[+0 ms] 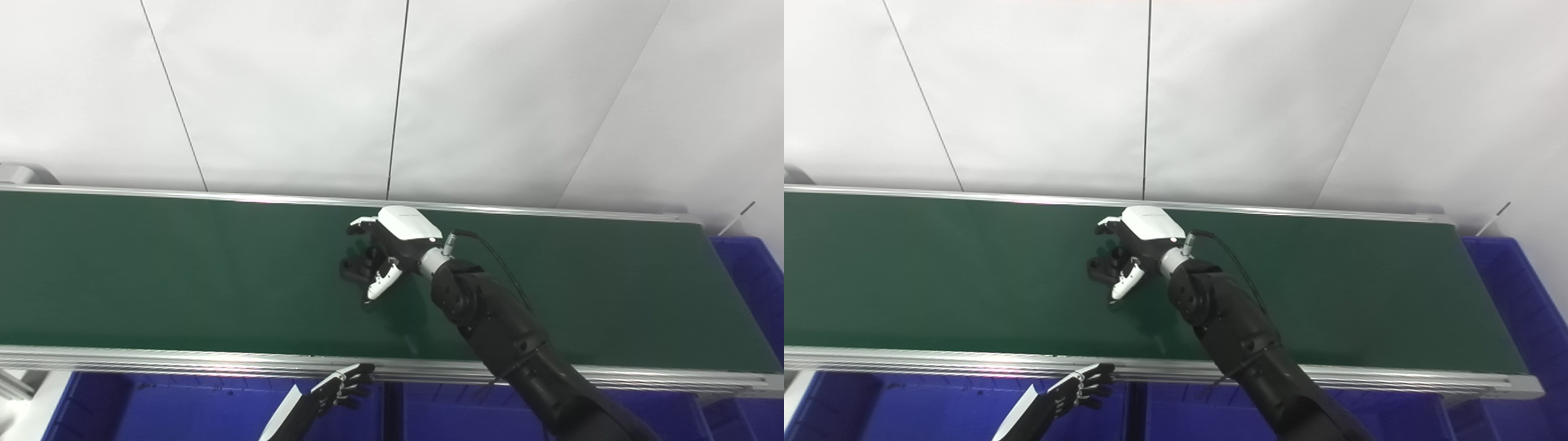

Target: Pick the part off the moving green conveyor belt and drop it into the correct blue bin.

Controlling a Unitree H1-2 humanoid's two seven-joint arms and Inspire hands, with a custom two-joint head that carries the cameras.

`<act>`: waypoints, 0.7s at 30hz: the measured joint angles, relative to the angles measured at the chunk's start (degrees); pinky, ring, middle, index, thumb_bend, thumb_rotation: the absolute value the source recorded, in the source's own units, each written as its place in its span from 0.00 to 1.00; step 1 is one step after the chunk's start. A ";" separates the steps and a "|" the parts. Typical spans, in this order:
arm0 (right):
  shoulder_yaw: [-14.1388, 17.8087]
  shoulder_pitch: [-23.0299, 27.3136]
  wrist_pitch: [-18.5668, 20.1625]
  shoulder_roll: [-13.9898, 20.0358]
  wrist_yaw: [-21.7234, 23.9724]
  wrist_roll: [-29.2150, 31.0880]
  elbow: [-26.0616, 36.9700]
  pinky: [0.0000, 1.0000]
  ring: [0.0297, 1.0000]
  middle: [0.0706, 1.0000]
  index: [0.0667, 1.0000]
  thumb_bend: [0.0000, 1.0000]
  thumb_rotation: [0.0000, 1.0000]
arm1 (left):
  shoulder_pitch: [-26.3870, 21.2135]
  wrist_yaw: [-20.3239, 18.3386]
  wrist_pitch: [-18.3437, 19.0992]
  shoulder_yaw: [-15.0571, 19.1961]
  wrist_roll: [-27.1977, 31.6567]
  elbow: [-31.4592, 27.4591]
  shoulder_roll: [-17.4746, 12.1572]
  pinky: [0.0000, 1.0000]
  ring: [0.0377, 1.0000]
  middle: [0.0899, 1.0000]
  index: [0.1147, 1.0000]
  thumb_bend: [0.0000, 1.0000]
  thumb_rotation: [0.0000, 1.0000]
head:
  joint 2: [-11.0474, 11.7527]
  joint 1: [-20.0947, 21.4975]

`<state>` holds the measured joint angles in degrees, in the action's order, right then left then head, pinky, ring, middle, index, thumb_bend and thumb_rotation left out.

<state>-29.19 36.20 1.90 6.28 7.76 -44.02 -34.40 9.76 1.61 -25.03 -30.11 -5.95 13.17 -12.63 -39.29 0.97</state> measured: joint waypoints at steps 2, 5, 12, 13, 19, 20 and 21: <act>-0.42 -0.02 -0.06 0.45 -1.44 -0.35 -0.22 0.50 0.58 0.68 0.69 0.75 0.00 | 0.05 -0.36 0.00 0.19 0.28 -0.17 0.00 0.72 0.77 0.83 0.84 0.78 0.33 | -0.17 0.17; -1.13 -0.04 -0.20 1.29 -2.77 -0.96 -0.40 0.39 0.52 0.65 0.65 0.54 0.00 | 0.24 -1.45 0.00 0.75 1.10 -0.26 0.05 0.73 0.76 0.83 0.84 0.79 0.34 | -0.44 0.26; -3.64 -0.61 -0.15 4.37 -0.02 -2.07 2.75 0.32 0.45 0.54 0.53 0.49 0.00 | 0.74 -3.21 0.00 2.40 1.98 -0.33 0.44 0.71 0.74 0.82 0.83 0.80 0.35 | -0.97 1.05; -3.90 -0.90 -0.14 4.70 0.31 -2.31 3.34 0.31 0.43 0.51 0.51 0.49 0.00 | 0.75 -3.51 0.00 2.65 1.98 -0.34 0.55 0.71 0.74 0.82 0.83 0.81 0.35 | -1.14 1.14; -5.06 -2.21 -0.17 6.26 -1.41 -3.94 4.95 0.29 0.43 0.51 0.49 0.49 0.00 | 0.77 -4.38 0.00 3.33 1.91 -0.39 1.16 0.70 0.73 0.81 0.83 0.82 0.37 | -1.49 1.23; -5.20 -2.36 -0.17 6.42 -1.79 -4.20 5.08 0.29 0.43 0.51 0.49 0.49 0.00 | 0.81 -4.40 0.00 3.44 1.90 -0.49 1.20 0.70 0.73 0.81 0.83 0.82 0.37 | -1.49 1.23; -5.37 -2.44 -0.17 6.58 -1.93 -4.49 5.24 0.29 0.42 0.51 0.49 0.49 0.00 | 0.84 -4.42 0.00 3.54 1.90 -0.54 1.20 0.70 0.73 0.81 0.83 0.82 0.37 | -1.58 1.32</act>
<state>-34.55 33.75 1.74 12.86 5.84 -48.51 -29.16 10.60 -2.81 -25.03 -26.57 -4.05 12.63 -11.43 -40.87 2.28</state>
